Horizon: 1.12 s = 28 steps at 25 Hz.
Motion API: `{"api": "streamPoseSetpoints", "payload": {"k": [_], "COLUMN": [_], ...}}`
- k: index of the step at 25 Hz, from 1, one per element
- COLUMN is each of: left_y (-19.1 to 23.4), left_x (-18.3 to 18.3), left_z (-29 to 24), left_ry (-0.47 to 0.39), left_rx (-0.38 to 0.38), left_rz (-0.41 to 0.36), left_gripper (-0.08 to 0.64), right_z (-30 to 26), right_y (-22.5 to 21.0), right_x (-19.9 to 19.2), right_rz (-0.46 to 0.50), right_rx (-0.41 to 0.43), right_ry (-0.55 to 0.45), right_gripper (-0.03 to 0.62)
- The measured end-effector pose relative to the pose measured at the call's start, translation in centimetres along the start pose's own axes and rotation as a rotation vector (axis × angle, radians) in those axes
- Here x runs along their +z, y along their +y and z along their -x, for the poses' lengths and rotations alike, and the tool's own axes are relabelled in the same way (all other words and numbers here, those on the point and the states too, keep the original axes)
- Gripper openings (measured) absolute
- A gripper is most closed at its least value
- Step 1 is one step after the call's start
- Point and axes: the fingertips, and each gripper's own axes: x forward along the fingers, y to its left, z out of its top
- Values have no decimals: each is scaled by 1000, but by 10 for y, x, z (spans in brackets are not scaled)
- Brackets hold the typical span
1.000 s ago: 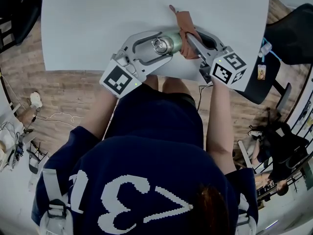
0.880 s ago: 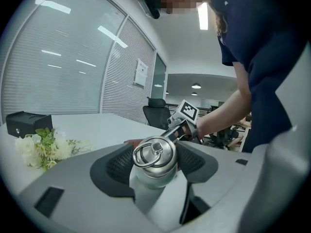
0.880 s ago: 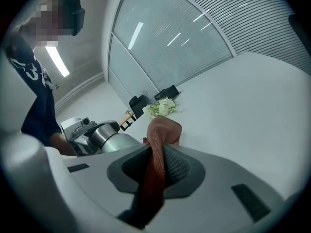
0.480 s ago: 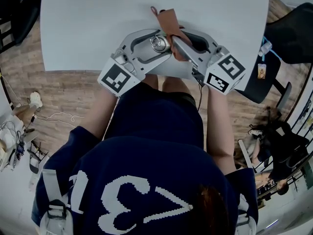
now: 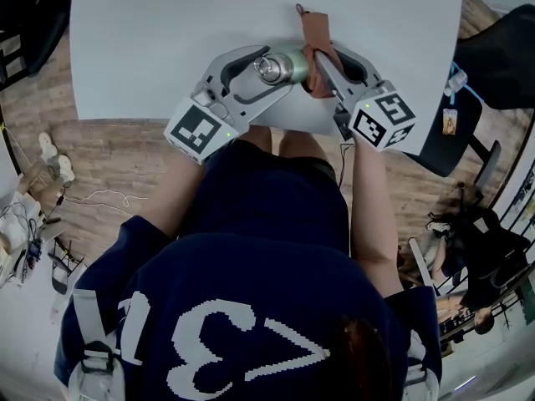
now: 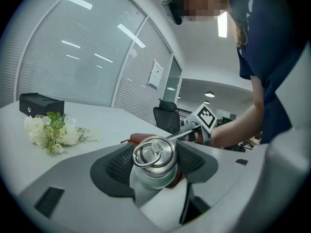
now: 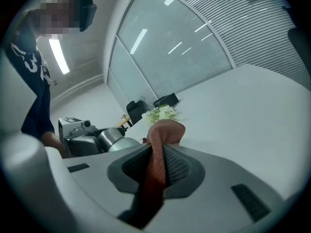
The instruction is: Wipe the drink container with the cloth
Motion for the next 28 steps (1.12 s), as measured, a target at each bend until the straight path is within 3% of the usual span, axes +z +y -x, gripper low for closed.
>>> {"api": "streamPoseSetpoints", "payload": {"k": [3, 7, 10, 14, 16, 20, 25, 28], "left_y": [6, 3, 3, 11, 13, 12, 6, 8], "left_x": [1, 2, 1, 2, 3, 5, 9, 9], "left_z": [-3, -10, -15, -18, -18, -19, -21, -18], "left_ry": [-24, -13, -19, -39, -33, 13, 79, 91], "left_rx": [15, 14, 26, 44, 36, 8, -57, -81], "left_rz": [58, 135, 192, 266, 284, 225, 15, 13], "left_gripper": [281, 275, 272, 272, 272, 272, 272, 272], "right_z": [-1, -3, -5, 0, 0, -3, -6, -7], "right_y": [-19, -12, 3, 32, 41, 42, 46, 42], "right_x": [-9, -1, 14, 37, 38, 35, 34, 33], "right_rz": [-17, -18, -36, -127, -137, -38, 43, 64], "right_rx": [-69, -59, 0, 161, 194, 148, 146, 125], "right_ry": [-3, -38, -76, -160, -176, -149, -117, -122], "right_gripper": [71, 71, 71, 71, 71, 71, 71, 71]}}
